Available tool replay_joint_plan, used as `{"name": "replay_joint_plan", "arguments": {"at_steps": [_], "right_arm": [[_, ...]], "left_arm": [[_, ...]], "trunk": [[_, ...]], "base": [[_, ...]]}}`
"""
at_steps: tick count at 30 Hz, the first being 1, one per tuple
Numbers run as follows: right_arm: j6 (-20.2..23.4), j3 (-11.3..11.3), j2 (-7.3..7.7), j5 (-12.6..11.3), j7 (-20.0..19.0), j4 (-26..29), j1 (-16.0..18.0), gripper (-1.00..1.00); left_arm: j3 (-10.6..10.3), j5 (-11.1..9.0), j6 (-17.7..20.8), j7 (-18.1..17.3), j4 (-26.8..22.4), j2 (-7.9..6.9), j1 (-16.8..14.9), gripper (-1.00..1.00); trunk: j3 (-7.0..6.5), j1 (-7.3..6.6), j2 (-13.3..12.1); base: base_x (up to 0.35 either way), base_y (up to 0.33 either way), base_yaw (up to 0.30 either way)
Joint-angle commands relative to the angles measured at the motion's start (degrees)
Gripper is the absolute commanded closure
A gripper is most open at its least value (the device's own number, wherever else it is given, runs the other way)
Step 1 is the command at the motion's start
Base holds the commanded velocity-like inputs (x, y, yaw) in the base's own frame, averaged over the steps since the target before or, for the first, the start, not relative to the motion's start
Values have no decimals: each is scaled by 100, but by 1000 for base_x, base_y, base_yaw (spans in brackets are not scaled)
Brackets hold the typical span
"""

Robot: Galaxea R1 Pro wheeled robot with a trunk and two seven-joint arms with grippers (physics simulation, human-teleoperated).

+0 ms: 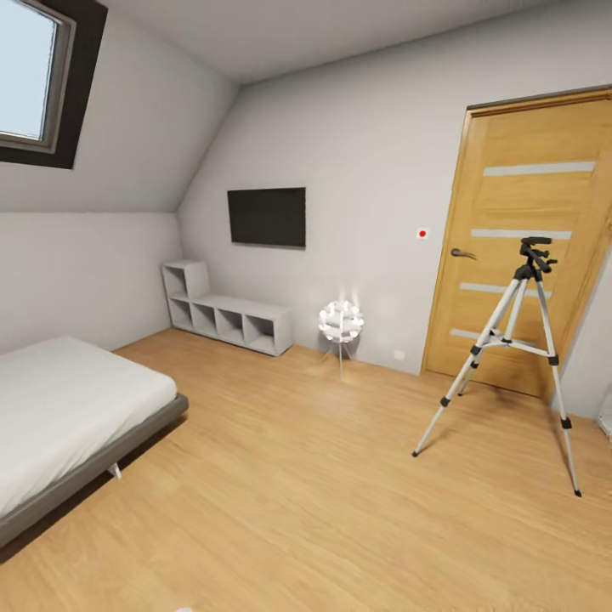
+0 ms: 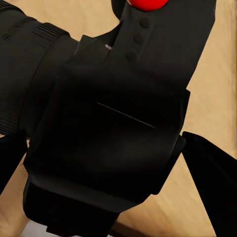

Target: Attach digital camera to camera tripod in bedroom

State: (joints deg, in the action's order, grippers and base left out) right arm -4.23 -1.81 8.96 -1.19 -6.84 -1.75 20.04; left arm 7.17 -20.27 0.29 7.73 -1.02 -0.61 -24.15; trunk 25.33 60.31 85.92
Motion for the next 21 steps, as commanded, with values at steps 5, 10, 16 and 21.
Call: {"name": "replay_joint_plan", "arguments": {"at_steps": [5, 10, 16, 21], "right_arm": [[-32, -17, 1, -13, -23, -19, 9, -100], [-21, -17, -7, -13, -28, -20, 9, -100], [-16, -13, -5, -13, -28, -20, 9, -100], [-16, -14, -1, -13, -28, -22, 9, -100]], "left_arm": [[45, 6, -1, 10, -4, 0, -2, 100], [48, 6, -2, 13, -4, 0, -2, 100], [48, 10, -2, 13, -4, 0, -2, 100], [48, 9, -2, 10, -4, 0, -2, 100]], "trunk": [[-8, 0, 3], [-17, 0, 3], [-18, 0, 3], [-13, 0, 3]], "base": [[0, 0, -240], [0, 0, -259], [0, 0, -287], [0, 0, -290]]}}
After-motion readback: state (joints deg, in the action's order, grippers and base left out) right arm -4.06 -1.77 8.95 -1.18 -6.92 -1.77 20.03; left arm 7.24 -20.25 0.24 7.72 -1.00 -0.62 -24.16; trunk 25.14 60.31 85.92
